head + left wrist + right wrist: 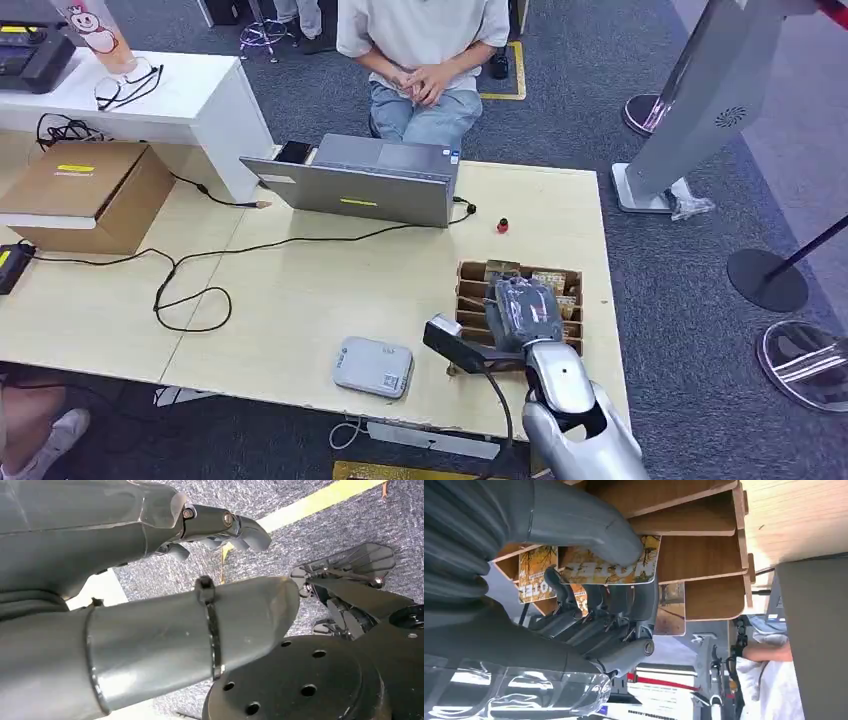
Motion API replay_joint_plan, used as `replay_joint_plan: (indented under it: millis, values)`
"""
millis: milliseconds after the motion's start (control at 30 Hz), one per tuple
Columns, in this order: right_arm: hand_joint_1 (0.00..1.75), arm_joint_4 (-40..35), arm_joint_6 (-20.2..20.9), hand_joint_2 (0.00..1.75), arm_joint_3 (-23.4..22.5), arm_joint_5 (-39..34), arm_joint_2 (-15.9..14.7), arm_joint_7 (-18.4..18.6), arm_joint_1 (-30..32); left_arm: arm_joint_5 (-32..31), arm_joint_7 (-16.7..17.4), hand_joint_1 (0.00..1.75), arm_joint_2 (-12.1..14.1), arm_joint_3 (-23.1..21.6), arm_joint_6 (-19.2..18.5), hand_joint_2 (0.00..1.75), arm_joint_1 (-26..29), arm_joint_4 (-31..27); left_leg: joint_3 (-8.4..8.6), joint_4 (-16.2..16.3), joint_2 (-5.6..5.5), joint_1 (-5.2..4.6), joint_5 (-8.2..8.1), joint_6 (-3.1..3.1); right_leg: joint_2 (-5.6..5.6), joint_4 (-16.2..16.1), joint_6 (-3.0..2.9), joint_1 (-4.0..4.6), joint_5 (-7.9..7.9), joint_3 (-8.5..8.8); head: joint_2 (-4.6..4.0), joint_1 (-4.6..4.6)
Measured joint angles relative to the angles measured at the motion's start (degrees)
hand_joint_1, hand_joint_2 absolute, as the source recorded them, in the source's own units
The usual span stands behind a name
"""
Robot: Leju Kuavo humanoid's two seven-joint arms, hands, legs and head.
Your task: Pass the card to the sensor for recognition and then transmit it.
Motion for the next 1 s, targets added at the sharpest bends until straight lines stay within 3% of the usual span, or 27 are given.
replay_joint_plan:
  millis: [67,133,200,1000]
  values:
    - [1.54,0.05,-0.11,1.75,-0.02,-0.44,0.0,0.0,-0.03,-0.09,0.0,0.0,0.07,0.0,0.07,0.0,-0.01,0.2,0.0,0.0,0.0,0.0,0.0,0.0,0.0,0.0,0.0,0.0,0.0,0.0,0.0,0.0]
    - [1.71,0.07,-0.31,1.75,-0.06,-0.7,0.0,-0.04,-0.05,-0.13,0.0,0.0,0.18,0.0,0.26,0.0,-0.01,0.46,0.0,0.0,0.0,0.0,0.0,0.0,0.0,0.0,0.0,0.0,0.0,0.0,0.0,0.0]
    - [1.75,0.2,-0.68,1.75,-0.06,-0.85,0.0,-0.22,-0.07,-0.15,0.0,0.0,0.37,0.0,0.57,0.0,-0.04,0.85,0.0,0.0,0.0,0.0,0.0,0.0,0.0,0.0,0.0,0.0,0.0,0.0,0.0,0.0]
    - [1.75,-3.12,-9.55,1.75,-0.06,-2.1,0.0,-5.29,0.82,-0.48,-0.83,0.0,1.42,0.0,1.75,0.0,-0.06,3.35,0.02,0.0,0.01,0.0,0.0,0.0,0.01,0.0,0.0,0.0,0.0,-0.01,0.0,0.0]
